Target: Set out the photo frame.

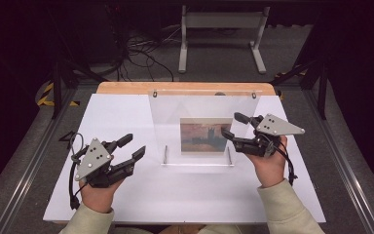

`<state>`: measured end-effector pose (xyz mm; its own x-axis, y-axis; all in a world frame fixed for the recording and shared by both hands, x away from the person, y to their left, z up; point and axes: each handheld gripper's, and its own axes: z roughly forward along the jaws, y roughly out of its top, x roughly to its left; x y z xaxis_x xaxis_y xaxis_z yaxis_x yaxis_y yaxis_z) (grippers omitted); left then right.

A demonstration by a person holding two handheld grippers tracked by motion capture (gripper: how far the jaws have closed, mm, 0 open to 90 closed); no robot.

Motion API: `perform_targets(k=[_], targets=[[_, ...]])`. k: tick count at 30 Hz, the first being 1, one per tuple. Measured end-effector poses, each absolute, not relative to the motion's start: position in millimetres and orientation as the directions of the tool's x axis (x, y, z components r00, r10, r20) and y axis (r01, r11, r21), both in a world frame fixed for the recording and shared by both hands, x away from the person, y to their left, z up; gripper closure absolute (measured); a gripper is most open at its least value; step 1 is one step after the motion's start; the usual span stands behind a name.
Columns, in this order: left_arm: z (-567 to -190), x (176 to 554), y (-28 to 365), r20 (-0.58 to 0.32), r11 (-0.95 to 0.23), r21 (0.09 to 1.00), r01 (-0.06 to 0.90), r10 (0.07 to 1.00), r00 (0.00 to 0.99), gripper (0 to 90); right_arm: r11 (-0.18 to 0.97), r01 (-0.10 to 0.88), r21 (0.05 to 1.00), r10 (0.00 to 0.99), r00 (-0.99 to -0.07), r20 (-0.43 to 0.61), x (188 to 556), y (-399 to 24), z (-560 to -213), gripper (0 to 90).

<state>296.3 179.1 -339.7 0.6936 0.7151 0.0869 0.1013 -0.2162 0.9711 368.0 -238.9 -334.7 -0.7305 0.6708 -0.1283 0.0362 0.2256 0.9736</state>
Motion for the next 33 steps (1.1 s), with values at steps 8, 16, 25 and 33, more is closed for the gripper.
perform_targets(k=[8,16,25,33], targets=[[-343,297,183,0.073,-0.212,0.970,0.120,0.721,0.689,46.3,0.210,0.093,0.973,0.681,-0.728,-0.078,381,-238,-344,27.4],[-345,299,186,0.060,-0.210,0.968,0.135,0.721,0.690,45.2,0.216,0.085,0.973,0.692,-0.716,-0.091,380,-242,-343,26.2],[-347,300,196,0.045,-0.216,0.963,0.159,0.714,0.698,38.2,0.225,0.135,0.965,0.718,-0.692,-0.071,364,-260,-326,21.5],[-351,300,206,0.037,-0.224,0.958,0.180,0.718,0.695,34.3,0.254,0.132,0.958,0.705,-0.703,-0.090,346,-278,-317,16.0]])
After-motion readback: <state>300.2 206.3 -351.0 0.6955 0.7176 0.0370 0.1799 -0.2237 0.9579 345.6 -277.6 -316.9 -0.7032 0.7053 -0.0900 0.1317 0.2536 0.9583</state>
